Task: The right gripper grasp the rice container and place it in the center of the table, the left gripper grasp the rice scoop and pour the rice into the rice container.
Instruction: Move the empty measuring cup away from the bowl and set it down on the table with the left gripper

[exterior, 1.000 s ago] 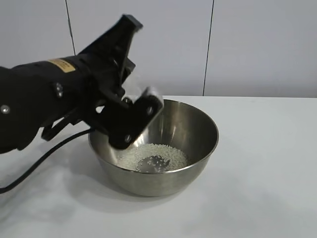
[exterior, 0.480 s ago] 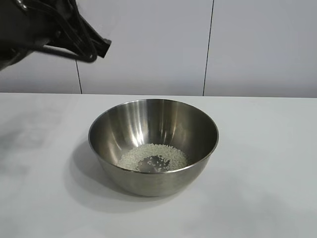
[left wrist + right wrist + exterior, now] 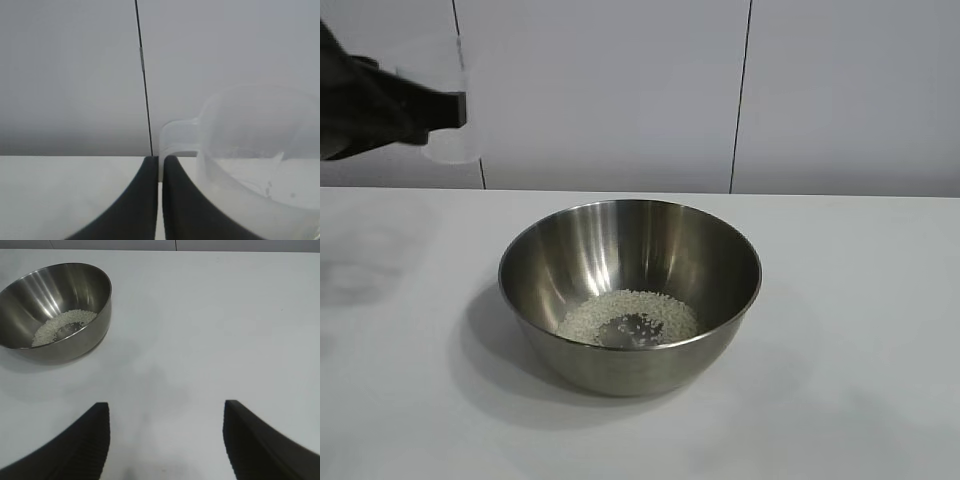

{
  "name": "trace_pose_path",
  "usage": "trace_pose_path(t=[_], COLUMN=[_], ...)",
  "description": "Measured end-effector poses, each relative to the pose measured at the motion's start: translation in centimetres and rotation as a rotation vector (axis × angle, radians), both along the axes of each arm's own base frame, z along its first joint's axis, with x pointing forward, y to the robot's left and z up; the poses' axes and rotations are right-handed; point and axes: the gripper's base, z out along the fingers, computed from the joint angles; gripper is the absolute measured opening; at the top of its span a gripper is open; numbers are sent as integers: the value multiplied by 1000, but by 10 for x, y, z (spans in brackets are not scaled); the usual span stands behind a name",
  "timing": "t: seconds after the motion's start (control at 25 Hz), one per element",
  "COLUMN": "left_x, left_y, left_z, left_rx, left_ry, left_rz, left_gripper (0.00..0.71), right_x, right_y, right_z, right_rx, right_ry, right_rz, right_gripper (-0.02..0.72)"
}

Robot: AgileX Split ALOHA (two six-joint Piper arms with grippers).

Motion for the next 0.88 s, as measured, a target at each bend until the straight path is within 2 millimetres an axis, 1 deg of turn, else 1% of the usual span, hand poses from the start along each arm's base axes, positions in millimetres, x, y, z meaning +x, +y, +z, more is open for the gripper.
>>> trace_pose_path(t=[0.16,0.28,0.36,0.44,0.64,0.76,0.88], left_x=[-9,-15,-14,-12,-11,-12,-9], left_y=[30,53,62,66,69,70,71], left_z=[-22,-37,-48,-58,-90,-102,-105], left_rx=[-6,6,19,29,44,50,46], left_ry=[50,87,112,127,255,299,306], left_rz=[-108,-129,-136,-154,-146,-143,-114], left_gripper=[9,9,9,9,9,9,9], right_x=[0,0,0,0,0,0,0], right_y=[0,0,0,0,0,0,0], right_z=[0,0,0,0,0,0,0], right_rx=[0,0,0,0,0,0,0], right_ry=[0,0,0,1,1,1,1], right_rz=[0,0,0,0,0,0,0], right_gripper=[452,452,452,452,452,452,452])
